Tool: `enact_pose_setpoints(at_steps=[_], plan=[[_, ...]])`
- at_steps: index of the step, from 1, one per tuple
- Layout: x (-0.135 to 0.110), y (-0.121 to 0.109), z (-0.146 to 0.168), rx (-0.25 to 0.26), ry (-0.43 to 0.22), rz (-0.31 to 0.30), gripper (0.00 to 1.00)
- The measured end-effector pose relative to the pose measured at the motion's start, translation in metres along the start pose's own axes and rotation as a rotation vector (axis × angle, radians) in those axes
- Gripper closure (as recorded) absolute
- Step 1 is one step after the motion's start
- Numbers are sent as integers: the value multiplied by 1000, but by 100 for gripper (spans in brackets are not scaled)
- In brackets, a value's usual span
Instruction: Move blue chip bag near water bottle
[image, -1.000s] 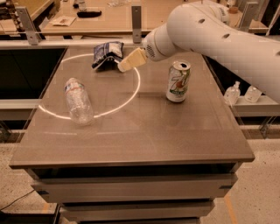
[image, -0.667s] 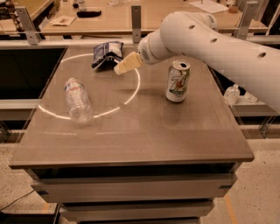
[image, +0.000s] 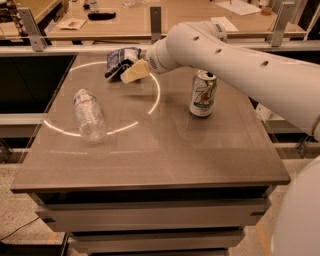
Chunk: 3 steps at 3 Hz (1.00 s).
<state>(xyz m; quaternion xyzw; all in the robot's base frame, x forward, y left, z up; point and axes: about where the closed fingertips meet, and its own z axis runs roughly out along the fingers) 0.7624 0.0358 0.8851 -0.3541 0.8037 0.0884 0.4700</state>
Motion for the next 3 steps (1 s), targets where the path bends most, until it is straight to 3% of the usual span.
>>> enact_pose_setpoints(at_steps=[3], plan=[[-11,17,43,-45,50,45,0]])
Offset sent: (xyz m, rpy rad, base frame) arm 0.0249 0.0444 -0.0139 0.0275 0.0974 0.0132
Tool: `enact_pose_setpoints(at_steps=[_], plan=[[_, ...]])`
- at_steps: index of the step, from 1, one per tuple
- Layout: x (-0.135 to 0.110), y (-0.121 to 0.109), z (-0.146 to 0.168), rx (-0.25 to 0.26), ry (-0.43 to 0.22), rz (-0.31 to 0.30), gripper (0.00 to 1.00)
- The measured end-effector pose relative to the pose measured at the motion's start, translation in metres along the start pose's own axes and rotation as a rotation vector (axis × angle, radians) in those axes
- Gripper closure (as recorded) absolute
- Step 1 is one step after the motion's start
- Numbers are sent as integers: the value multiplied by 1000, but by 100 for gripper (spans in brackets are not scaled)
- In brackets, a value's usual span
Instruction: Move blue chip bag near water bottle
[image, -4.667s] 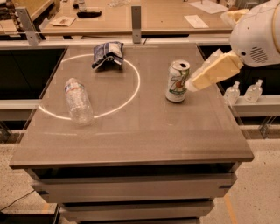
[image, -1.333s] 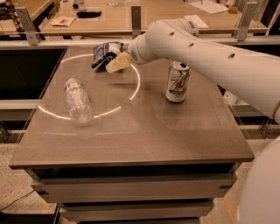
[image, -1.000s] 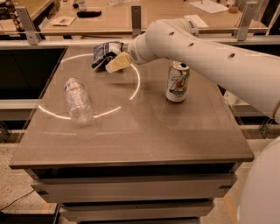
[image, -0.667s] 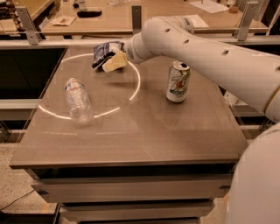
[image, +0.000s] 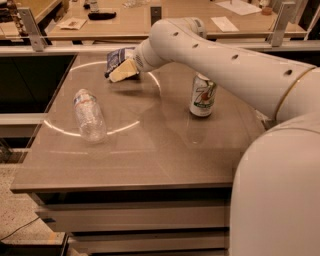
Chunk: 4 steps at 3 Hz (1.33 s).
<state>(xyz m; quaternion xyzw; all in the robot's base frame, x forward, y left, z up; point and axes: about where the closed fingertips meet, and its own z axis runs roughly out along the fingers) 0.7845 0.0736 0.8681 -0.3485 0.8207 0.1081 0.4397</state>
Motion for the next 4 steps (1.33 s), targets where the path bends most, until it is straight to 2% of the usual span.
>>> enact_pose_setpoints(at_steps=[1,2,3,4], plan=[[0,1,19,-6,-5,38,0],[-2,-1,39,-33,-7,66,0],[-15,-7,60,-60,-22,76,18],[-20,-11,67,-87,-29,77,41]])
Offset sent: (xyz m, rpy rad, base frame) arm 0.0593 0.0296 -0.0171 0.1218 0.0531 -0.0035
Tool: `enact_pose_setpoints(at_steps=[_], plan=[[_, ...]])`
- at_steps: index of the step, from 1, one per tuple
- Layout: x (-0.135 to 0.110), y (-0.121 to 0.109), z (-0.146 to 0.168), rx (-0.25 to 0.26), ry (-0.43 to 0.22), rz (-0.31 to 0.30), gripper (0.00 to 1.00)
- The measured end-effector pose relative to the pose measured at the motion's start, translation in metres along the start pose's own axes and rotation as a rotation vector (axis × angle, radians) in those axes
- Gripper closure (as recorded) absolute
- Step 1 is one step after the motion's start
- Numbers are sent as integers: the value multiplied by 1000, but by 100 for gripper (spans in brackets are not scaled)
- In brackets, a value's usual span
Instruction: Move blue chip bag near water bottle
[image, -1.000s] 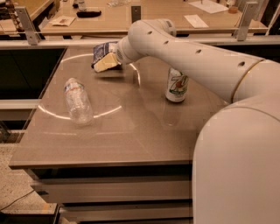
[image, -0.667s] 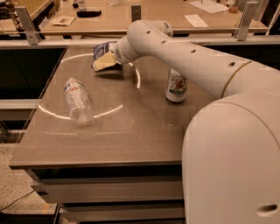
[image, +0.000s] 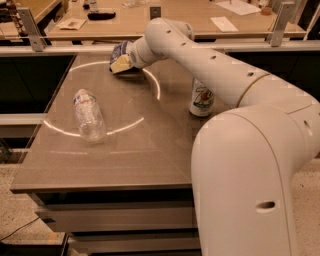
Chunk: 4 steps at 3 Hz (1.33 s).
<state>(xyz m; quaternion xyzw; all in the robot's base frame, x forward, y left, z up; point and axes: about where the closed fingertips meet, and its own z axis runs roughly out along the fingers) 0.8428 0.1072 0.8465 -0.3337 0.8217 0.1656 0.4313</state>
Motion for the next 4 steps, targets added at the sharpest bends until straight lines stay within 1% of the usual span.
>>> enact_pose_setpoints(at_steps=[1,2,3,4], plan=[[-4,-6,-7,-40,-22,8,64],[-4,-13,-26,-91,-38,25,87],[-6,-12,-56,-156,-48,26,100],[-7,-3,-87,-219,-47,6,100]])
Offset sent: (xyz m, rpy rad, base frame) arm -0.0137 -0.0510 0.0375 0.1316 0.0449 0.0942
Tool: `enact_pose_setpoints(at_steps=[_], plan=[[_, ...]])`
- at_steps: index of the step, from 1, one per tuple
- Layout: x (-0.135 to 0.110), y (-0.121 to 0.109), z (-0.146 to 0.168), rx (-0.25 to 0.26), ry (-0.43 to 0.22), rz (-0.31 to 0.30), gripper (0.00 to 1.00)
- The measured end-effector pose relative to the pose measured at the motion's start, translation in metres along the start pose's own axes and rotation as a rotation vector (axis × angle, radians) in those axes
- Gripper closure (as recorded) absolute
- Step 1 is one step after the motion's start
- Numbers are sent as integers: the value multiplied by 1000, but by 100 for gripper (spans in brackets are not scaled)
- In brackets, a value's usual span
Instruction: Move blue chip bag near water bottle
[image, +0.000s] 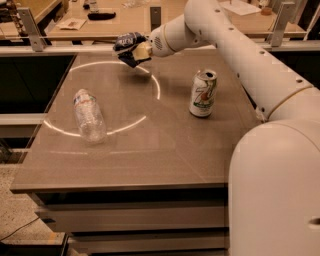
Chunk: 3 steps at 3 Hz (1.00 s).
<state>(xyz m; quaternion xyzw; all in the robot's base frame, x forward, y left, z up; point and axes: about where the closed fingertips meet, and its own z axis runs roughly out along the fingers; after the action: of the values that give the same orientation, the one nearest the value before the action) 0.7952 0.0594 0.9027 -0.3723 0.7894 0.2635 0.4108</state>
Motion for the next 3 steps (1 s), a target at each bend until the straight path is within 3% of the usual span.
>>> enact_pose_setpoints(at_steps=[2,3], plan=[[1,54,-57,-118,22,-76,100],[13,85,-78,-171,46,-65,100]])
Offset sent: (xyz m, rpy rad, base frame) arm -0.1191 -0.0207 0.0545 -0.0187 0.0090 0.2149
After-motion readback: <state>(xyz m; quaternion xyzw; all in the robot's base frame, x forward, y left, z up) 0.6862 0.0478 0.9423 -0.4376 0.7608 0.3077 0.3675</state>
